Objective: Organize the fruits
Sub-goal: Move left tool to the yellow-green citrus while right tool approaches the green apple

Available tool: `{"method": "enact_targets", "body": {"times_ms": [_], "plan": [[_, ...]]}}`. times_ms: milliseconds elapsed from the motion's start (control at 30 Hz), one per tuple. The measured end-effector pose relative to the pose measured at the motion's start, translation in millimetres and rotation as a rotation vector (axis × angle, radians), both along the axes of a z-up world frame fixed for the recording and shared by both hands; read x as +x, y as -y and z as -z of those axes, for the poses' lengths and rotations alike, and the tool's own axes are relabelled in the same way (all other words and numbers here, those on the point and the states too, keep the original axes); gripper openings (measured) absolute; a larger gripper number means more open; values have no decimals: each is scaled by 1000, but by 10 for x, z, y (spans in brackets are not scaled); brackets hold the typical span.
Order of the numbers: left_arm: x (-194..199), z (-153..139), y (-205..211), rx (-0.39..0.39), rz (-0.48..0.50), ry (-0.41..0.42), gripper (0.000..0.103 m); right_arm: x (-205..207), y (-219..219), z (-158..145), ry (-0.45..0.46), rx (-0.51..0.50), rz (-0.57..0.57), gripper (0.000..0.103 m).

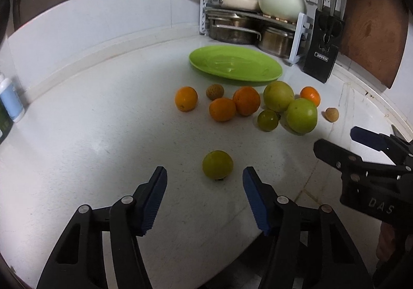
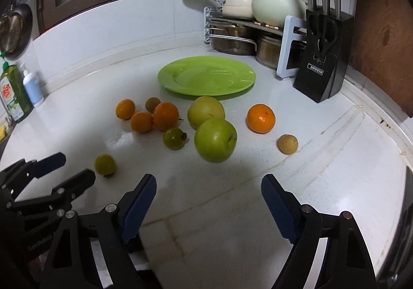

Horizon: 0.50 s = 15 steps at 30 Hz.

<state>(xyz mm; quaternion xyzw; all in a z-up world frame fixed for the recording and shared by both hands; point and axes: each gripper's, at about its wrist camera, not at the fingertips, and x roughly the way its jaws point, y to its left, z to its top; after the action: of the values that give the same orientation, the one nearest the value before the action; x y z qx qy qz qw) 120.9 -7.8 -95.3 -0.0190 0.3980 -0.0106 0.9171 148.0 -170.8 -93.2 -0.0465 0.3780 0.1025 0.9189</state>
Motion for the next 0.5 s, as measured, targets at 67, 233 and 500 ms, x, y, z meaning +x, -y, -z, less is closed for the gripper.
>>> {"method": "enact_targets", "body": {"times_ms": [67,233,500], "plan": [[52,44,17,-4,1,-9,58,66,5,31,-6,13,2,80],[151,114,22,-12,-10,-26,51,209,16,92,-16,19,6,76],[226,178,52,-11,-2,-43,43,405,55,148,-32,37,23,67]]}}
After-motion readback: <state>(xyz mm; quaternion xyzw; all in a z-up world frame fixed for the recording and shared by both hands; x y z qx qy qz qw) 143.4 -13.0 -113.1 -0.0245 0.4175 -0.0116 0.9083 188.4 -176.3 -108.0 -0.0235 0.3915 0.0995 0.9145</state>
